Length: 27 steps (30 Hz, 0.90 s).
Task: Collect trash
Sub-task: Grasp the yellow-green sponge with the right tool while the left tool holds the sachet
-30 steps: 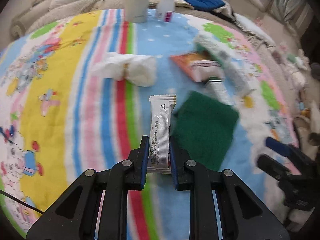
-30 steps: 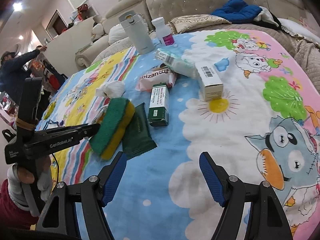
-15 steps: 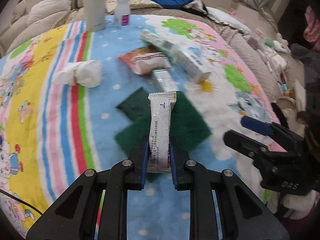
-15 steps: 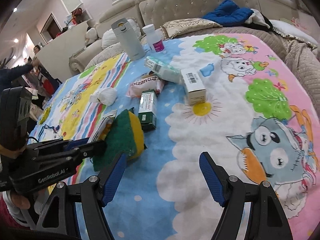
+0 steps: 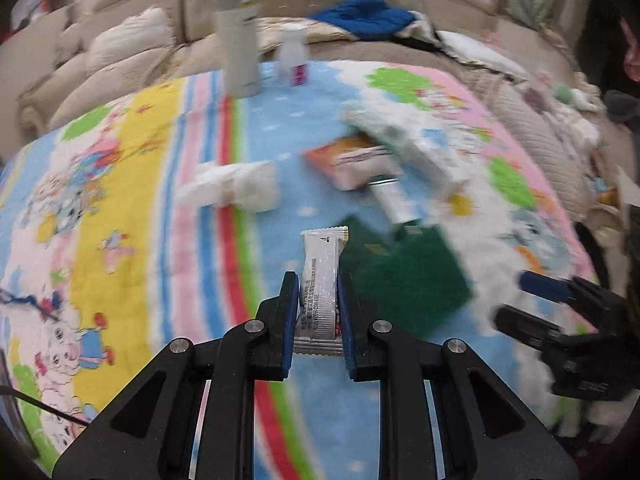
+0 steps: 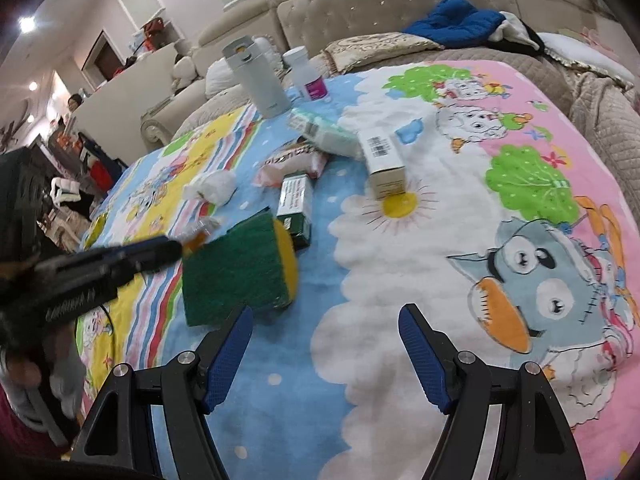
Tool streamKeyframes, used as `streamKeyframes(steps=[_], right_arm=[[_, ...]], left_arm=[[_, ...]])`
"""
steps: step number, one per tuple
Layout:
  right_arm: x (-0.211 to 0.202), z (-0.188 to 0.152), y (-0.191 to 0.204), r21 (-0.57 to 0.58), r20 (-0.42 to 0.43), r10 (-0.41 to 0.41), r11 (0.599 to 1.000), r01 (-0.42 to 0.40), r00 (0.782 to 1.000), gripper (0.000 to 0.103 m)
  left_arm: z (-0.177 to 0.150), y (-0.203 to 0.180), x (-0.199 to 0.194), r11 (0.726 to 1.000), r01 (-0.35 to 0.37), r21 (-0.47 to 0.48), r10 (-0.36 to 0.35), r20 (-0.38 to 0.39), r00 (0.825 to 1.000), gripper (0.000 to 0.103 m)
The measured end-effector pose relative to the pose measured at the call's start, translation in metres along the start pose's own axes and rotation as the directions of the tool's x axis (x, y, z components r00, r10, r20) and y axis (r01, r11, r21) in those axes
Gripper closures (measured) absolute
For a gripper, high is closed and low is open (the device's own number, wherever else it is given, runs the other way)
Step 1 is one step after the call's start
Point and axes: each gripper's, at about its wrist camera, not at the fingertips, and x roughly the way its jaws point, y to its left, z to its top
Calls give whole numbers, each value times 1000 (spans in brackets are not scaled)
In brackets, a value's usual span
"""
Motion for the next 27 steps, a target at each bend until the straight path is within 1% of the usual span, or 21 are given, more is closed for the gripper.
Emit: streamKeyframes(steps=[4,5,7,10,11,13,16,18,19,20,21,22,25,27], right_arm=[[3,-1,1,-3,-11,-1,1000,1,1000,30],[2,-1,-1,-1,-11,-5,1000,5,1000,30],[0,-1,-5,6,-7,-12,1000,12,1000,30],[-4,-1,-15,30,6,-25,999,25,1000,30],[-5,-1,-19,39,8,-27,999,27,1000,30],[-9,-1,-28,60,15,-38,998,37,999,30],[-16,-2,-40,94,29,-58,994,55,998,30],[-21,-2,-45,114,35,-58,992,53,998,30],[-22,-1,-47,119,36,-56,992,52,998,30],[-23,-1,-47,118,34,-54,992,50,998,30],[-24,-1,-47,113,32,-52,992,48,998,30],[-25,-1,-46,109,34,-50,993,46,998,30],[-32,-2,-49,120,53,-58,991,51,997,30],[-40,-3,-57,148,66,-70,987,59,995,30]], left_arm=[[-13,12,27,1000,-2,-31,0,-78,997,86],[-17,11,32,999,13,-38,-16,-97,995,86],[-21,5,34,997,59,-46,-64,-110,992,87],[-21,-12,26,992,118,-33,-121,-97,988,87],[-20,-20,23,987,154,-36,-157,-95,983,87],[-19,-37,20,979,203,-31,-205,-102,973,87],[-19,-59,18,968,250,-4,-249,-109,962,87],[-20,-68,15,956,293,7,-290,-119,950,87],[-20,-70,13,948,318,5,-315,-124,941,87],[-20,-73,13,932,362,3,-358,-140,923,87],[-19,-75,13,923,386,1,-381,-152,912,87],[-19,-78,15,918,396,1,-391,-160,906,87],[-24,-92,20,921,390,16,-381,-180,907,87],[-28,-96,18,911,411,22,-401,-181,898,87]])
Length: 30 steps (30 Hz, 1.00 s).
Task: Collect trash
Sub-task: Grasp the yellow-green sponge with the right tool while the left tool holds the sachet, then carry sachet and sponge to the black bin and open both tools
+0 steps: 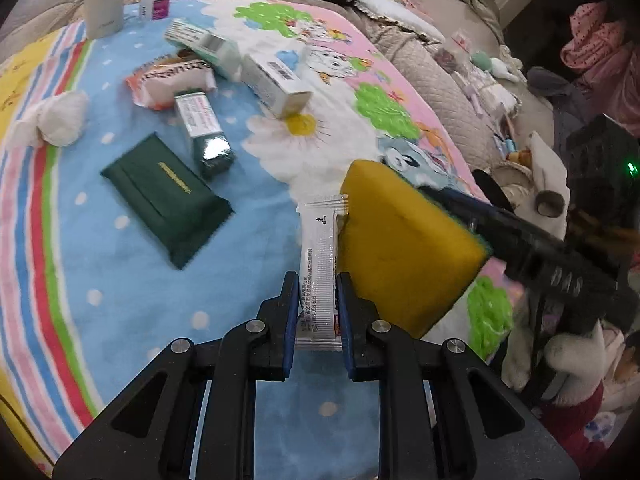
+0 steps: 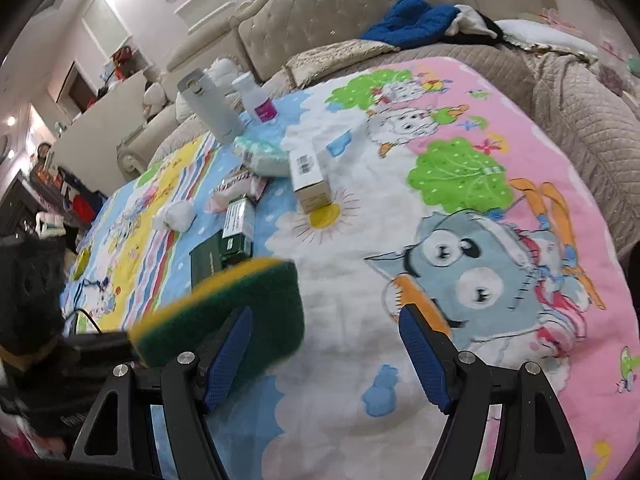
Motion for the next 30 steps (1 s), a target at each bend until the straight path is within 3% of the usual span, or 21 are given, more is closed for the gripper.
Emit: streamKeyframes(steps=[4,8,13,17,19,22,30], right_arm=[[-16,3,-14,21,16,-39,999,38,999,30],[-33,4,-17,32,48,-10,999,9,999,24],[-21,-10,6,-75,-24,-8,997,6,1000,22],[13,-33,17,-112,-99,-36,993,25,994,22],[27,-43,21,-156,-110,-72,986,54,991,22],[22,-48,24,-209,-51,-120,972,107,992,42],[-19,-28,-6,-150,50,-131,979,137,990,43]], left_arm=[[-3,-10,-9,999,-3,45,2,21,1000,87],[-2,-13,-19,992,-91,88,85,67,994,87],[-1,-2,-26,986,-154,57,148,100,984,87],[-3,-4,-23,982,-177,60,170,103,980,87],[-3,-8,-20,982,-178,69,170,101,980,87],[-3,-15,-19,982,-173,75,165,105,981,87],[17,-47,-4,992,-96,79,87,110,990,87]])
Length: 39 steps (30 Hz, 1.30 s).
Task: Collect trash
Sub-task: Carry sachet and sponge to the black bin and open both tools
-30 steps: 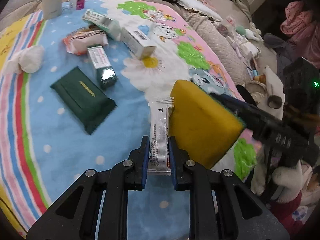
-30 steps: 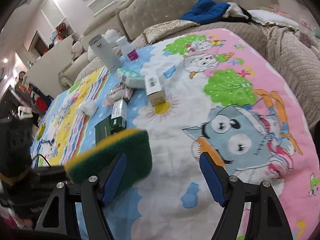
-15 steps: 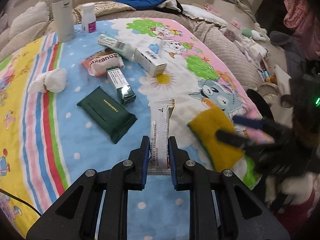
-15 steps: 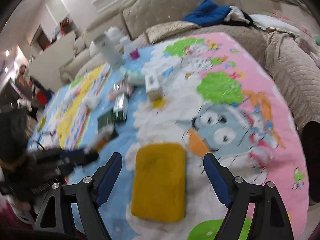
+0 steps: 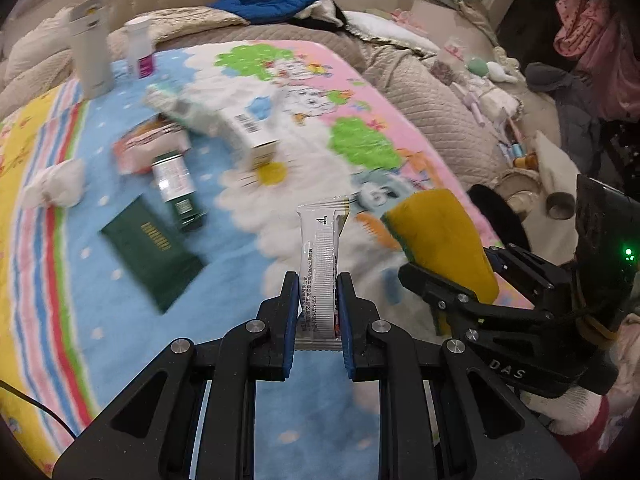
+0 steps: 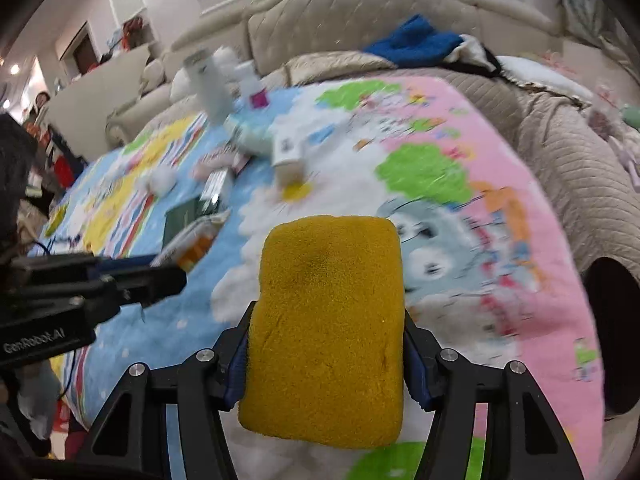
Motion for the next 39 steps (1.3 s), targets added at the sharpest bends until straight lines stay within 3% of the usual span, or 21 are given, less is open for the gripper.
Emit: streamKeyframes(steps=[12,26,39], right_arm=[[-39,2,-108,150,37,-144,979,137,989,43],[-69,-24,-257,372,2,-291,888,270,957,43],[-62,-41,-291,415,-32,-295,865,281,955,43]], left_arm=[[38,-105,58,983,152,107,-146,-67,987,87],[65,-216,132,940,266,214,-234,-165,958,87],[65,-247,160,930,280,238,-235,-202,951,87]])
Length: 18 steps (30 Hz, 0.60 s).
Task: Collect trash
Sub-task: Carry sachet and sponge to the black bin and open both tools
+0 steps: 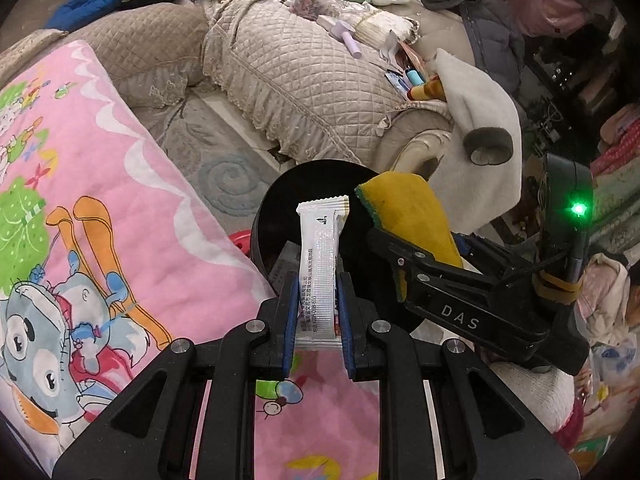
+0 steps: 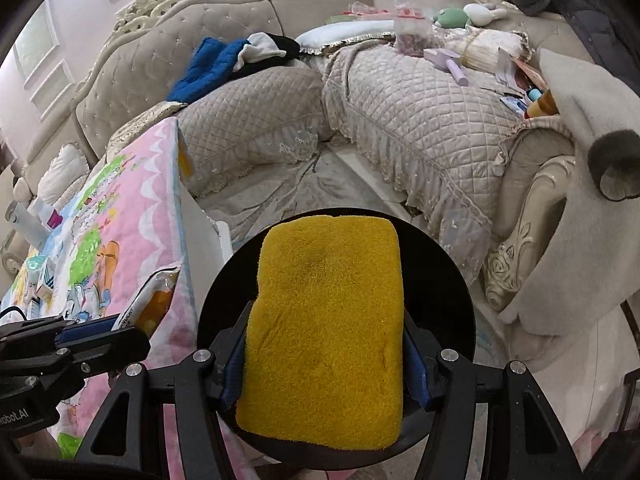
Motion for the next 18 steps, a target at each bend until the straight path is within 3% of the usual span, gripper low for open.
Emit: streamKeyframes(steps=[10,11,13,14,18], right_arm=[[-2,2,-1,5,16,-16,1000,16,1000,38],[-2,2,-3,10,17,-13,1000,13,1000,33],[-4,3,-8,29,26,-9,1000,8,1000,22],[-5,3,-9,37,29,-9,999,8,1000,21],[-9,2,-12,61,32,4,998,-6,999,21]], left_arm=[[7,4,10,998,31,-47,-31,9,999,85],[7,4,12,998,42,-56,-42,6,999,83],[7,7,13,993,81,-80,-81,8,997,56],[6,9,12,991,93,-91,-92,18,996,51],[5,10,7,992,87,-90,-85,27,996,49]])
